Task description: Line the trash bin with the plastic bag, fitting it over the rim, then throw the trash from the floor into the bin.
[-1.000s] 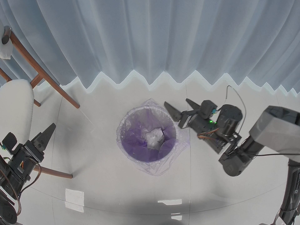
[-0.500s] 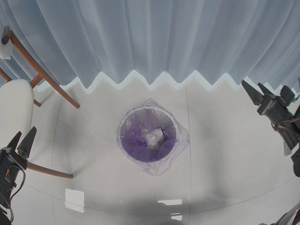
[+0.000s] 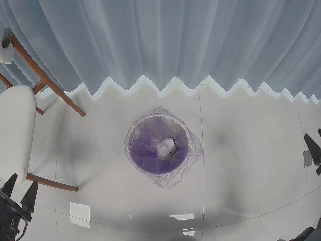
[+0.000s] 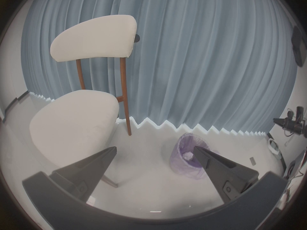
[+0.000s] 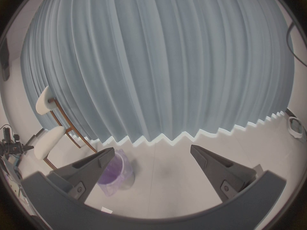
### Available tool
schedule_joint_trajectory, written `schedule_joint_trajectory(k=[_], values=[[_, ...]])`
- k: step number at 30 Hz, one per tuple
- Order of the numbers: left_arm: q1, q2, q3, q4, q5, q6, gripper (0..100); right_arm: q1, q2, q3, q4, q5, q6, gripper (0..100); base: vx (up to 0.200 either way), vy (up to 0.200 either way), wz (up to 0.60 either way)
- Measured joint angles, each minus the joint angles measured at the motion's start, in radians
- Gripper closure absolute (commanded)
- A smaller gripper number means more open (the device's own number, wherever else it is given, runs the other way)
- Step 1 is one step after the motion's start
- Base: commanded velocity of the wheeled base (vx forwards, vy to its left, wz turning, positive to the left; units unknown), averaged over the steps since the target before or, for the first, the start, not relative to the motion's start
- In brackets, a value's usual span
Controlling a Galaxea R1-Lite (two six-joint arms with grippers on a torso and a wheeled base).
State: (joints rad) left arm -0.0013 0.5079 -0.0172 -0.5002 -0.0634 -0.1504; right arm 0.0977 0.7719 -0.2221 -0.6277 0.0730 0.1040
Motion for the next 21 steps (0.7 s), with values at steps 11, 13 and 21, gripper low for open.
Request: schedule_joint_trajectory(k=[11,13,21], values=[[0.001,-0.324,0.0,0.392,0.114,0.148,0,-0.063,-0.538,0.149,0.549,-0.053,-0.084,0,0.0,0.0,0.0],[0.001,-0.371,0.0,0.437,0.085,0.2,0,-0.072,-0.602,0.169,0.606,-0.05,-0.09,0,0.0,0.0,0.0],[0.001,-0.469,0.0,0.482,0.154,0.19,0,-0.092,-0.731,0.202,0.631,-0.059,-0.083,0,0.0,0.0,0.0]])
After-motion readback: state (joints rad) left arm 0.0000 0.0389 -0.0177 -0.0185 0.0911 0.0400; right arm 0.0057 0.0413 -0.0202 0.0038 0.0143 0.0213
